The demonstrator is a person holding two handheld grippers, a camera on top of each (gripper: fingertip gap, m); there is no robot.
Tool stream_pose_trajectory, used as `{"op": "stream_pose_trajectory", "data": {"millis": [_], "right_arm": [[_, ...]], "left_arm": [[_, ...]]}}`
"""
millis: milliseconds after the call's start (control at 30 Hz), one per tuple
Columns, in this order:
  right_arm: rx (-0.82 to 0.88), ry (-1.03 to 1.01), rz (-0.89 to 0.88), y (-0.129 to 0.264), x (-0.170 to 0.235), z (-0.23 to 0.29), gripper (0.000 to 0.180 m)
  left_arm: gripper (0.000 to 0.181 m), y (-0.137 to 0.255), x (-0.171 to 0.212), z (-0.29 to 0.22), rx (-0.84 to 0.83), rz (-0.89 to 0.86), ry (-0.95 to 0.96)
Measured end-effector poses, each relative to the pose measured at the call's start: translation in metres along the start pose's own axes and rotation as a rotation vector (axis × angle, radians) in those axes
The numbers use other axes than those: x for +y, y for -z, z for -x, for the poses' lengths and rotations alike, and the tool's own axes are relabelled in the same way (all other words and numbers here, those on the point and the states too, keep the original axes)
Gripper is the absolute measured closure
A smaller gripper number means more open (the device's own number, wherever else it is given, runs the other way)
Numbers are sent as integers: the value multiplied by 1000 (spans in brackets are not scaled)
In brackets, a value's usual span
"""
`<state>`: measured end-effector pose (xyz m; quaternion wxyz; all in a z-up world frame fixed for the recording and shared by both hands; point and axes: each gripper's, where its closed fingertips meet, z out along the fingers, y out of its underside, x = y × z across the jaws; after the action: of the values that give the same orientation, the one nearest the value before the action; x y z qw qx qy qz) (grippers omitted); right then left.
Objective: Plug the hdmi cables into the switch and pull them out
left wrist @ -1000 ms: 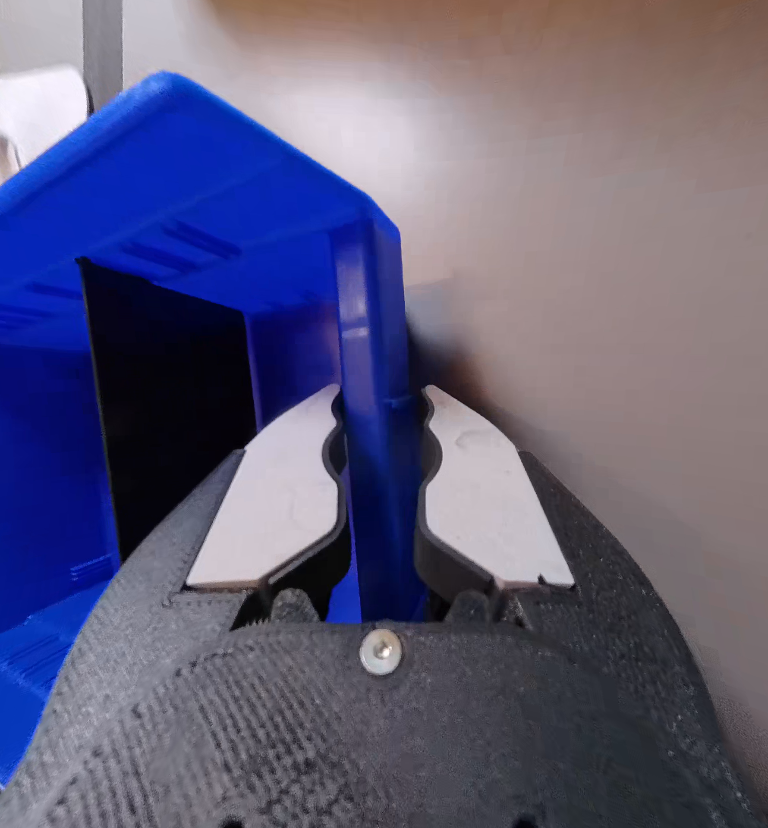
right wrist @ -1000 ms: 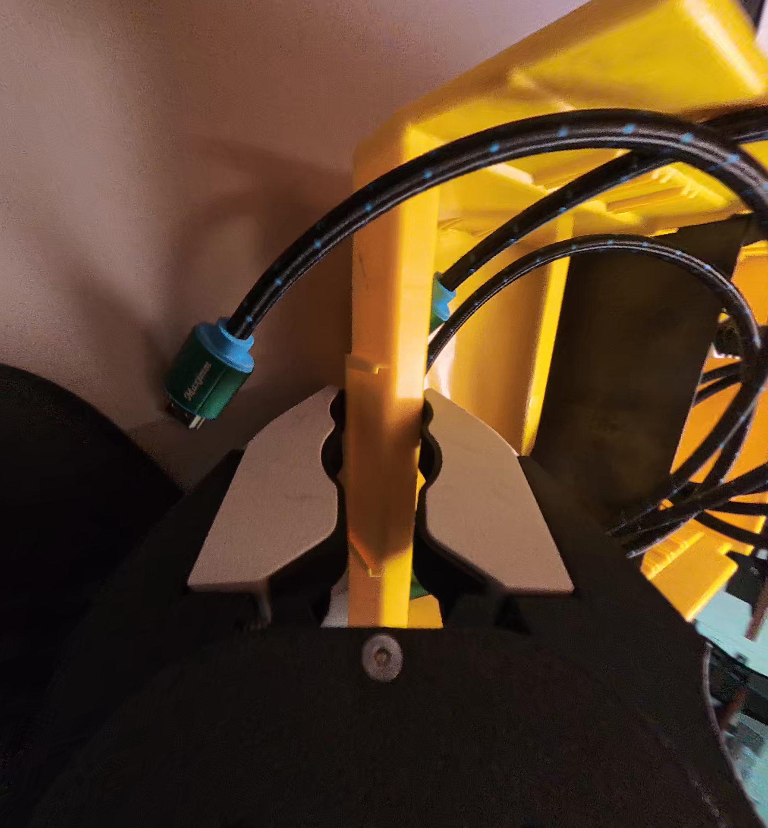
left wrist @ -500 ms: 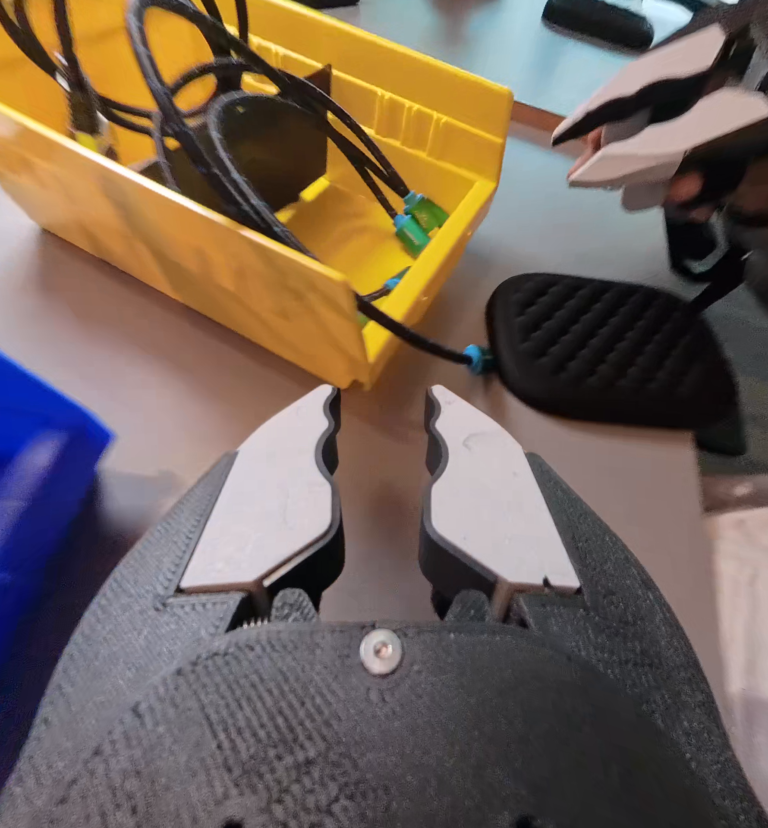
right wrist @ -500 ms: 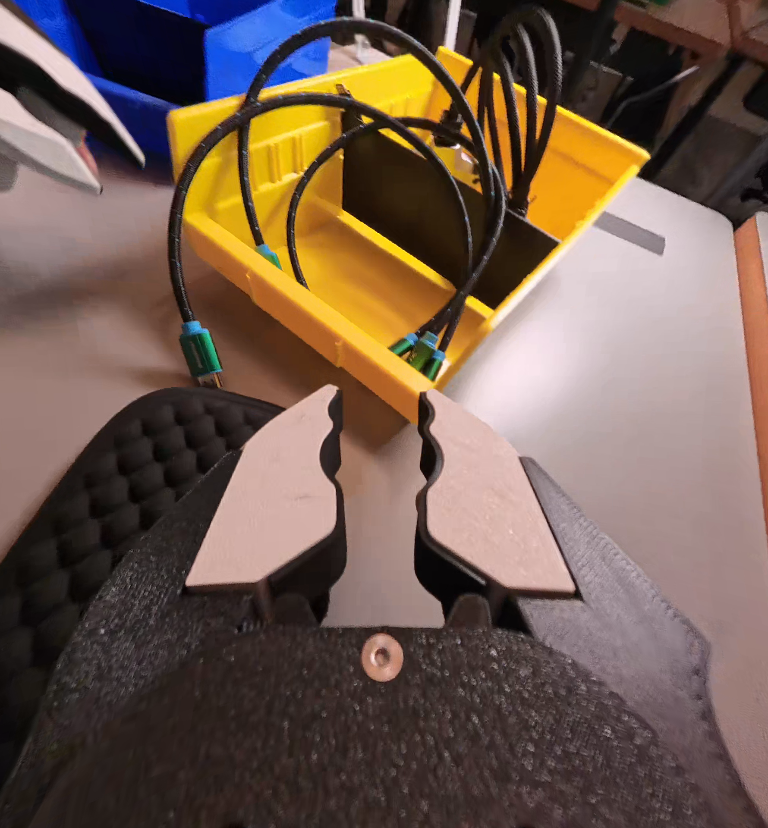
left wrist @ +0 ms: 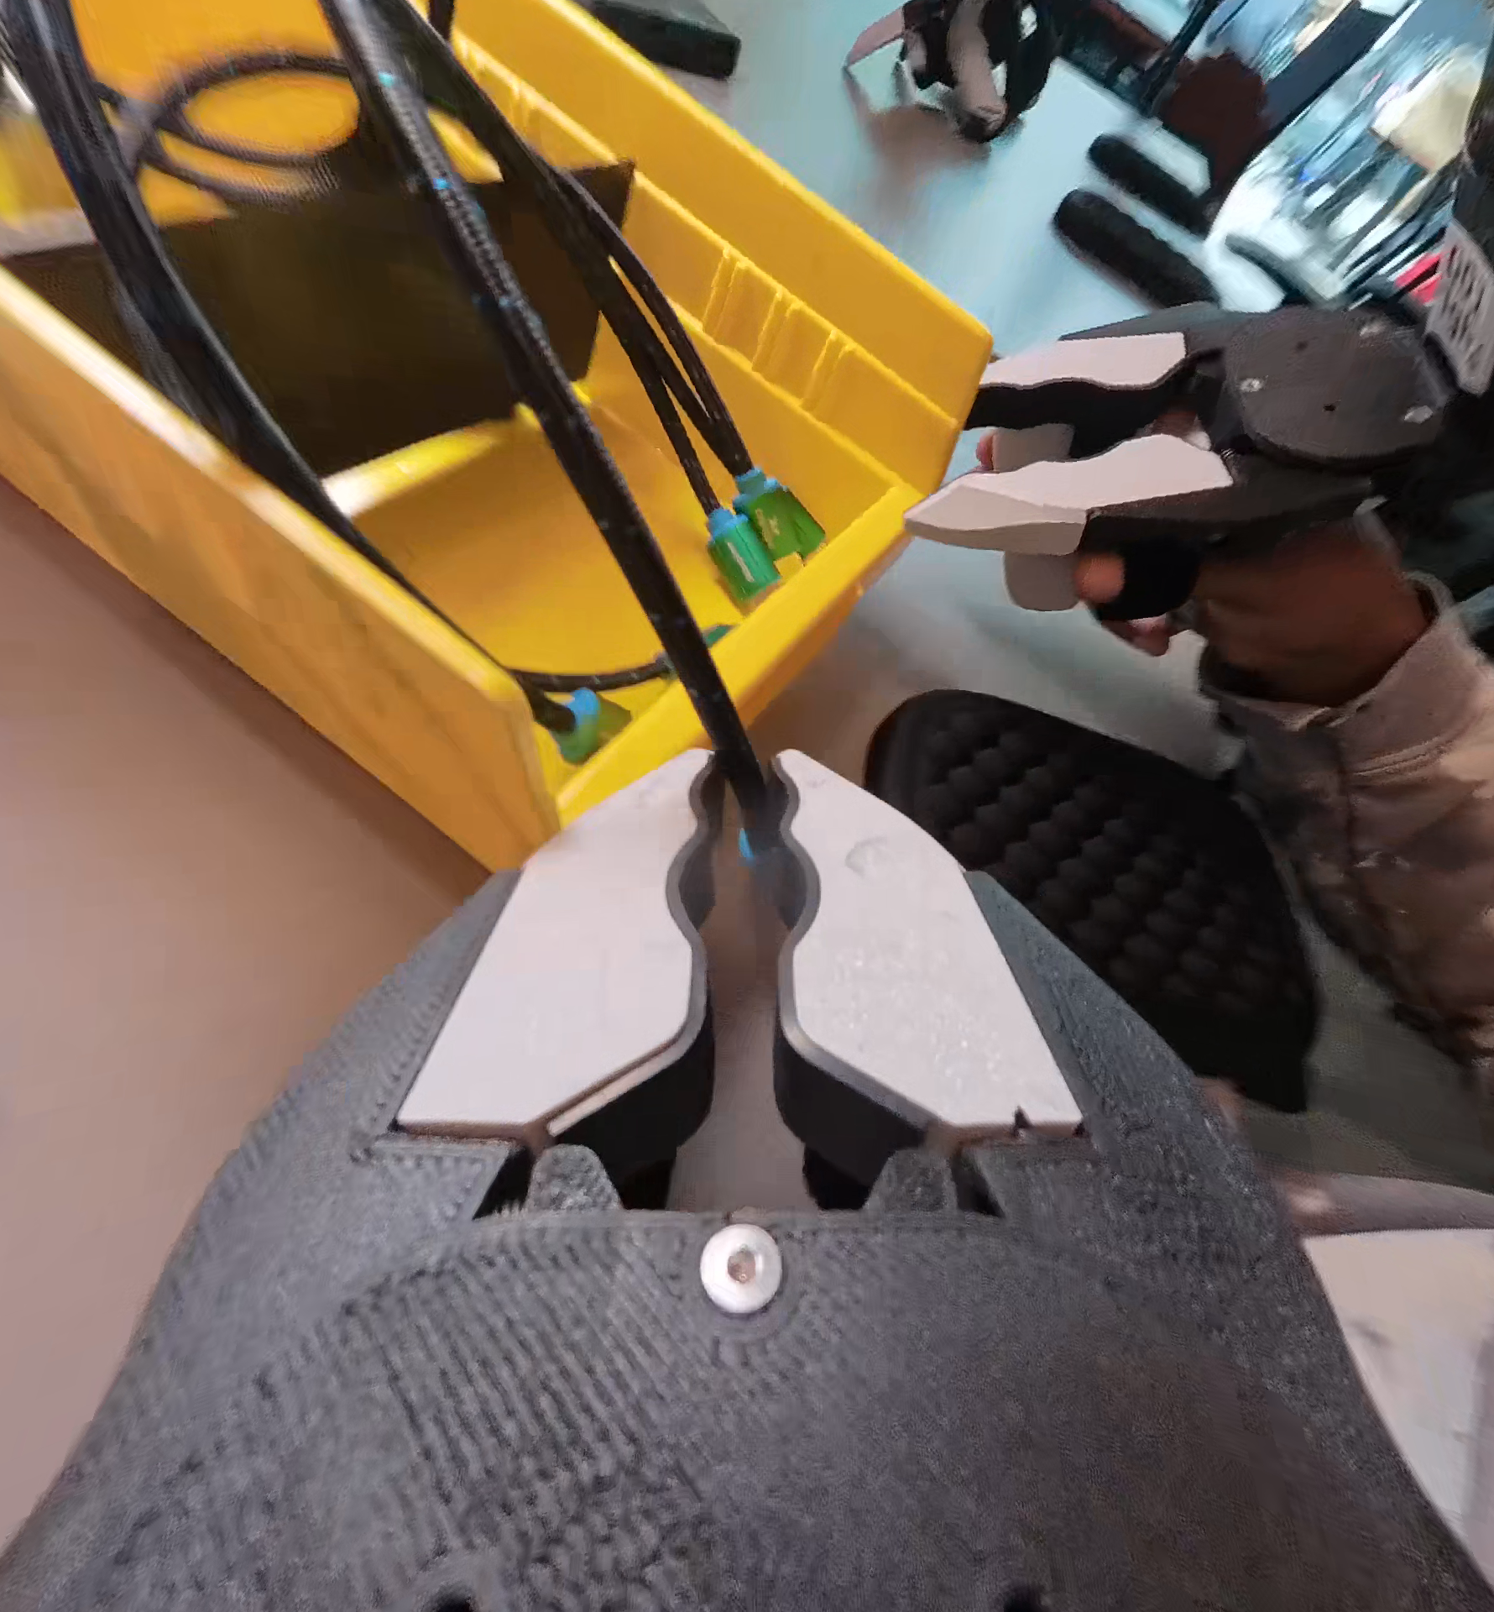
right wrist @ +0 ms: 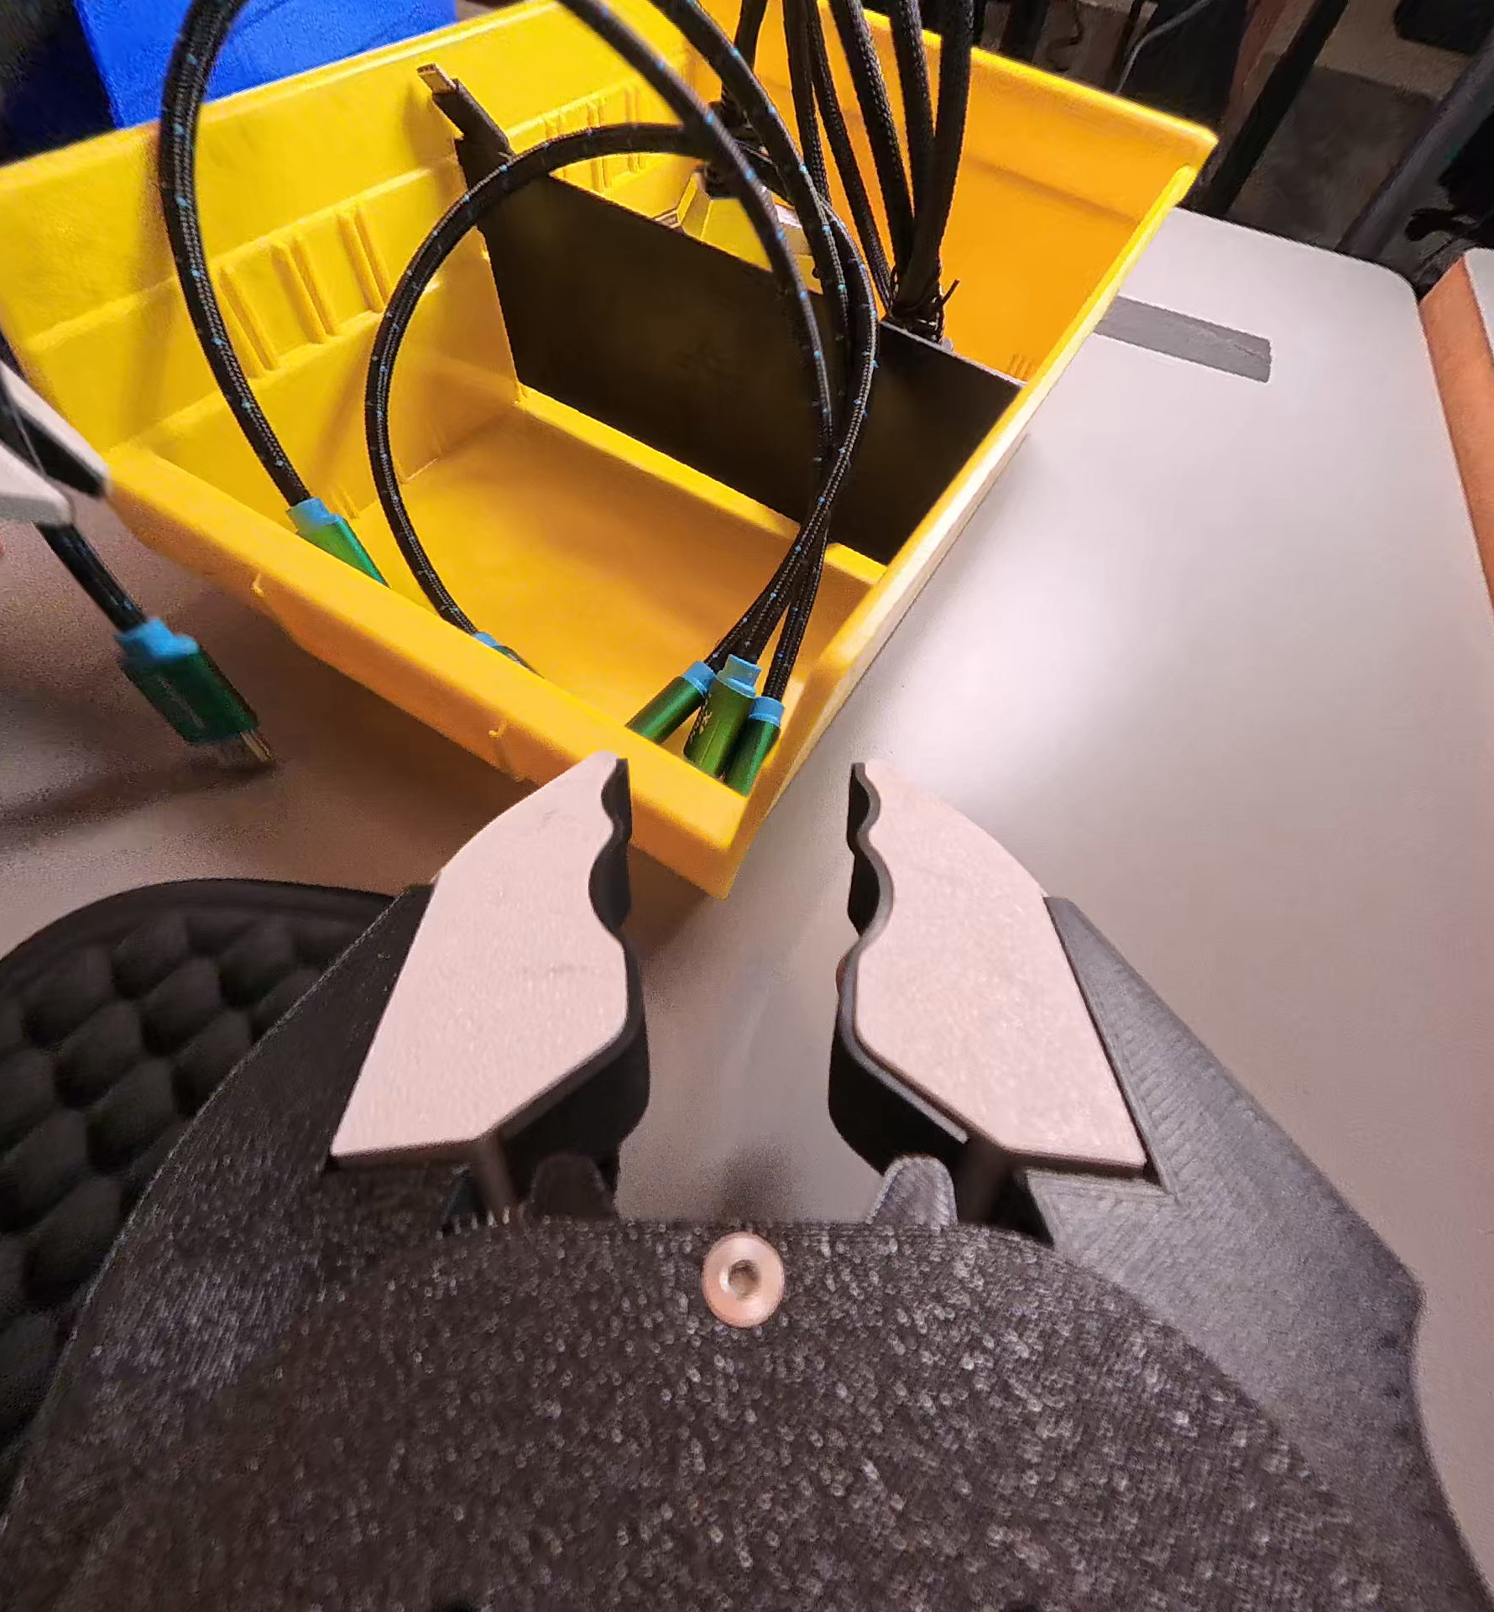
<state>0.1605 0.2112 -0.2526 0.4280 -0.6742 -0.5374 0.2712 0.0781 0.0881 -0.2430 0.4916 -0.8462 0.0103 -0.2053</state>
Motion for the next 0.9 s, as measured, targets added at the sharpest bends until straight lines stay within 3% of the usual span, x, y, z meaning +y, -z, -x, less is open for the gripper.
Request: {"op": "stream_pose_trajectory", "data": {"millis": [267, 333, 400, 533, 667, 767, 900], "right_arm": [[0, -44, -7, -12, -3, 7, 133], [6, -48, -5, -14, -4, 7, 132], [12, -60, -11, -16, -6, 4, 132], [37, -119, -29, -24, -9, -7, 136], [101, -135, -41, -30, -15, -11, 146], [175, -141, -69, -24, -19, -18, 168], [206, -92, -79, -18, -22, -11, 171]], "left_arm": [[166, 6, -77, 24, -362, 5, -455], [143, 3, -82, 45, -491, 48, -510], [122, 5, -77, 60, -551, 49, -489], [108, 8, -47, 59, -424, -34, -238], [116, -2, -22, 48, -322, -78, -114], [136, -3, -25, 62, -401, -113, -147], [145, 3, -26, 67, -446, -100, -193]]}}
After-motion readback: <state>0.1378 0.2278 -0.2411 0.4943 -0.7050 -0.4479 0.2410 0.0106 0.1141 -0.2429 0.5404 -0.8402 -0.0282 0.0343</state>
